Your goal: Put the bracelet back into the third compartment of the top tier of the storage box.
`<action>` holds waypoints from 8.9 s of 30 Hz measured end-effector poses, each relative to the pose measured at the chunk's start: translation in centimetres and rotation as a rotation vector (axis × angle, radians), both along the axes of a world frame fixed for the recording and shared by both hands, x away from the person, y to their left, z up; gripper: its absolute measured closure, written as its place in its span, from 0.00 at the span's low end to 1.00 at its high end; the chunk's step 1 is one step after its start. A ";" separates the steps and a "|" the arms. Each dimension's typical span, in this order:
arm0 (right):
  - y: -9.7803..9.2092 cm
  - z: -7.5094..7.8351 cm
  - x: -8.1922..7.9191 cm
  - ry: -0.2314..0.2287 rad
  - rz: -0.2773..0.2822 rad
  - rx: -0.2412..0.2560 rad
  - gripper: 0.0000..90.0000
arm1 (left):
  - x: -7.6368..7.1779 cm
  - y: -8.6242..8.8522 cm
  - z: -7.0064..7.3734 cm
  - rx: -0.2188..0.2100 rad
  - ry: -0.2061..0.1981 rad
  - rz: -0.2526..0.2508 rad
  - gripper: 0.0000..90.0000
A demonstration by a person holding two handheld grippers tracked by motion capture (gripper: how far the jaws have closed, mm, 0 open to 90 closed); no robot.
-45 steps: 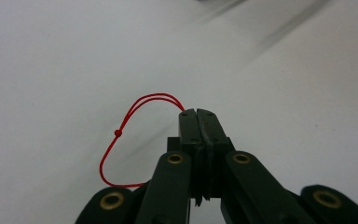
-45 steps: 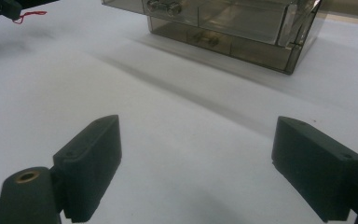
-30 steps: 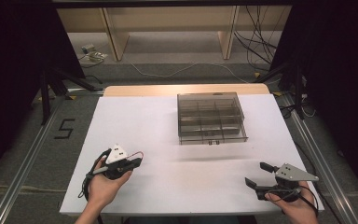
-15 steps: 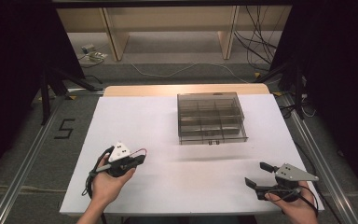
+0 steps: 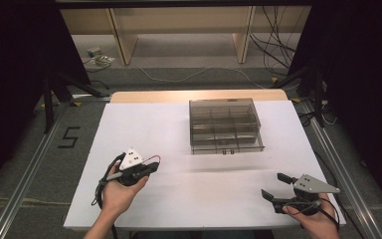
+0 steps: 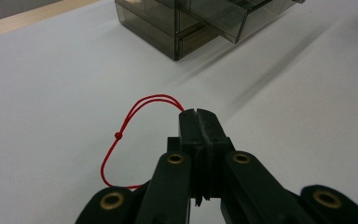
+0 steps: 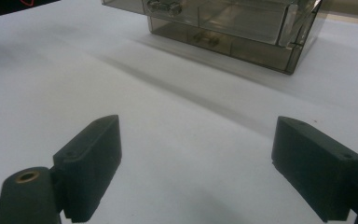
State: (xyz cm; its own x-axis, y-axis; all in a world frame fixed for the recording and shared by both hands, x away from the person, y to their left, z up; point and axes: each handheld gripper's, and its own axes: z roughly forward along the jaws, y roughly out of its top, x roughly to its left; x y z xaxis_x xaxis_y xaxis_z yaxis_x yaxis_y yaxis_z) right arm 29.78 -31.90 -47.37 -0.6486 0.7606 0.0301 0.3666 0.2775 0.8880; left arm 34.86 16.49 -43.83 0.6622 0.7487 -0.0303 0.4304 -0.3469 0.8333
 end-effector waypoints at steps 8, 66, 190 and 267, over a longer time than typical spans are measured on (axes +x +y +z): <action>0.0 0.0 0.0 0.001 -0.001 0.000 0.18 | 0.3 -0.6 0.2 0.004 -0.008 -0.011 1.00; 0.1 0.0 0.0 0.002 0.004 0.004 0.18 | 1.9 -5.0 2.6 -0.020 -0.069 -0.069 1.00; 0.1 -0.1 0.0 0.002 0.011 0.005 0.18 | 4.8 -15.6 5.8 -0.027 -0.143 -0.232 1.00; -0.1 -0.1 0.0 0.004 0.012 0.006 0.18 | 6.7 -21.6 5.8 -0.036 -0.149 -0.304 1.00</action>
State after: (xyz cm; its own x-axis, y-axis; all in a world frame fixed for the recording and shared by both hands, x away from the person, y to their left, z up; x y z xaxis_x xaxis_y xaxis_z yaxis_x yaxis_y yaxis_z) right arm 29.77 -31.97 -47.46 -0.6576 0.7525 0.0369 0.3666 0.2769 0.8882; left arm 41.54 -5.16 -38.00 0.8542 0.5165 0.0606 0.1843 -0.4096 0.8934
